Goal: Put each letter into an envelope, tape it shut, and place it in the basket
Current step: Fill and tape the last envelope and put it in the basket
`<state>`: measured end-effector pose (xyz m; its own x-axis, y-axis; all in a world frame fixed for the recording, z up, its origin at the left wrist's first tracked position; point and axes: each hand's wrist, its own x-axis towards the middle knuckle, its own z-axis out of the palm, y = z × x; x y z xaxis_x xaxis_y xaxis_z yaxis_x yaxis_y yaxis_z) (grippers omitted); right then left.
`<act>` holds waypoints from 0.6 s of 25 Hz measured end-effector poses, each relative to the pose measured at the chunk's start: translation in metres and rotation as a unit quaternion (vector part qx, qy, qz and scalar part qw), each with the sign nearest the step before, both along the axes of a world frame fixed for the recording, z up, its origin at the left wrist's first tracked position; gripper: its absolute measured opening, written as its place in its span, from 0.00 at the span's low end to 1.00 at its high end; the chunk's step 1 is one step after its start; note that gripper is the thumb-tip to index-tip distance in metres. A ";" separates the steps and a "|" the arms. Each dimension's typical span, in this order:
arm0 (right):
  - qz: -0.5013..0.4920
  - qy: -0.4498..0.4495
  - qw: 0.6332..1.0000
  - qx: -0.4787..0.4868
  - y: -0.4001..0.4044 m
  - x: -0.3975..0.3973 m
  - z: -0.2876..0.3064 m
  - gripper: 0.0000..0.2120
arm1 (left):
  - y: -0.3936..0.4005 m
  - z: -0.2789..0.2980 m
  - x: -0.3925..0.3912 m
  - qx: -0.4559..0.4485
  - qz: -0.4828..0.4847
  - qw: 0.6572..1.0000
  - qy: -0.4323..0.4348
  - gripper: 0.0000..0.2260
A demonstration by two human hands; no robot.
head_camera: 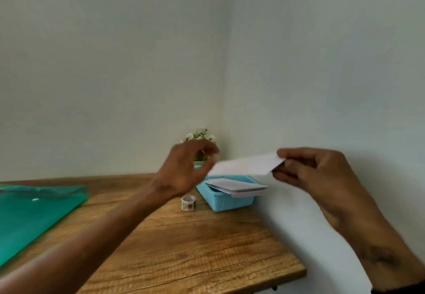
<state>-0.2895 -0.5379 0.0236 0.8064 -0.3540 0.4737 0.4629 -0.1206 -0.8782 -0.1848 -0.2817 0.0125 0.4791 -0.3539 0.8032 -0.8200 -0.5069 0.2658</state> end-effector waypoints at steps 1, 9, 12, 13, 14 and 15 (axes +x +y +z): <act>-0.016 0.010 1.000 -0.006 0.001 0.000 -0.016 0.10 | -0.005 -0.013 -0.006 0.039 -0.003 0.999 0.014 0.10; -0.251 0.005 0.911 -0.327 0.012 0.006 -0.055 0.12 | -0.016 -0.066 -0.018 0.114 0.054 0.991 0.047 0.22; -0.292 -0.006 0.877 -0.381 0.020 0.004 -0.048 0.10 | -0.021 -0.074 -0.013 0.067 0.066 0.994 0.059 0.21; -0.298 -0.008 0.865 -0.404 0.024 0.005 -0.045 0.09 | -0.021 -0.075 -0.010 0.060 0.069 0.994 0.060 0.22; -0.296 0.001 0.854 -0.428 0.027 0.008 -0.042 0.09 | -0.021 -0.075 -0.007 0.057 0.072 0.994 0.059 0.22; -0.291 0.023 0.844 -0.450 0.030 0.014 -0.039 0.10 | -0.021 -0.075 -0.005 0.055 0.075 0.994 0.056 0.23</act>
